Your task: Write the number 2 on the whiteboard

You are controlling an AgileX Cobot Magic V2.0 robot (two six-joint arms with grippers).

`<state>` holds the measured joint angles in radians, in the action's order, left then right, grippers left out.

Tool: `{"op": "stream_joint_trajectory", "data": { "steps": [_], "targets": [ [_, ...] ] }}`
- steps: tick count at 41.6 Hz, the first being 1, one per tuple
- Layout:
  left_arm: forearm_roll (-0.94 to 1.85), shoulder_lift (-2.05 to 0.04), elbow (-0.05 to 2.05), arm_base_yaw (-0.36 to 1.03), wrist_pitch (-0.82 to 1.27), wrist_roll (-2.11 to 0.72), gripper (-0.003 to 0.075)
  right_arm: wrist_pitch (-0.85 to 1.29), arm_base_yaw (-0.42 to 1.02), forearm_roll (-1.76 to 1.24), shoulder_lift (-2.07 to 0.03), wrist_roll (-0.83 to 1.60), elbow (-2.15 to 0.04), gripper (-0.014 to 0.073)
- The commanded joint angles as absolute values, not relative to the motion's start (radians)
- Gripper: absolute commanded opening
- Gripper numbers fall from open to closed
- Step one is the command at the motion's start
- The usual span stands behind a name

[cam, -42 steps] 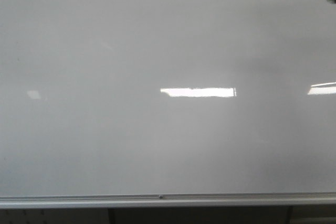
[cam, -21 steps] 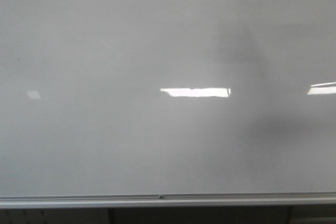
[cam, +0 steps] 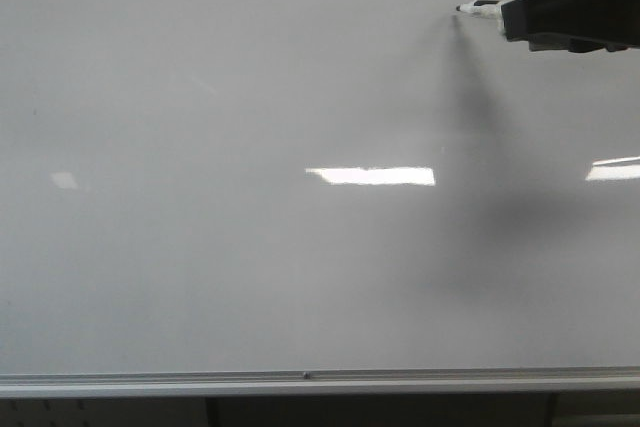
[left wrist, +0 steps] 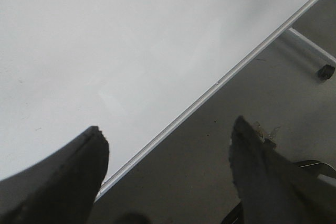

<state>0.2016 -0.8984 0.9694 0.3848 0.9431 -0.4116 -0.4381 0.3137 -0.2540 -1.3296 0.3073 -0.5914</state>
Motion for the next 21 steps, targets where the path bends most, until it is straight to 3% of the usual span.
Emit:
{"op": "stream_joint_trajectory", "data": {
  "steps": [1,11,21],
  "targets": [
    [0.224,-0.889,0.997,0.383,0.883,-0.404,0.0479,-0.516,0.28,-0.238,-1.309,0.319,-0.626,-0.0069],
    [0.224,-0.889,0.997,0.383,0.882,-0.404,0.0479,-0.356,0.225,-0.239,-1.311,0.319,-0.626,-0.0069],
    [0.224,-0.889,0.997,0.383,0.87,-0.404,0.0479,-0.314,0.288,-0.239,-1.372,0.319,-0.626,-0.0069]
  ]
}}
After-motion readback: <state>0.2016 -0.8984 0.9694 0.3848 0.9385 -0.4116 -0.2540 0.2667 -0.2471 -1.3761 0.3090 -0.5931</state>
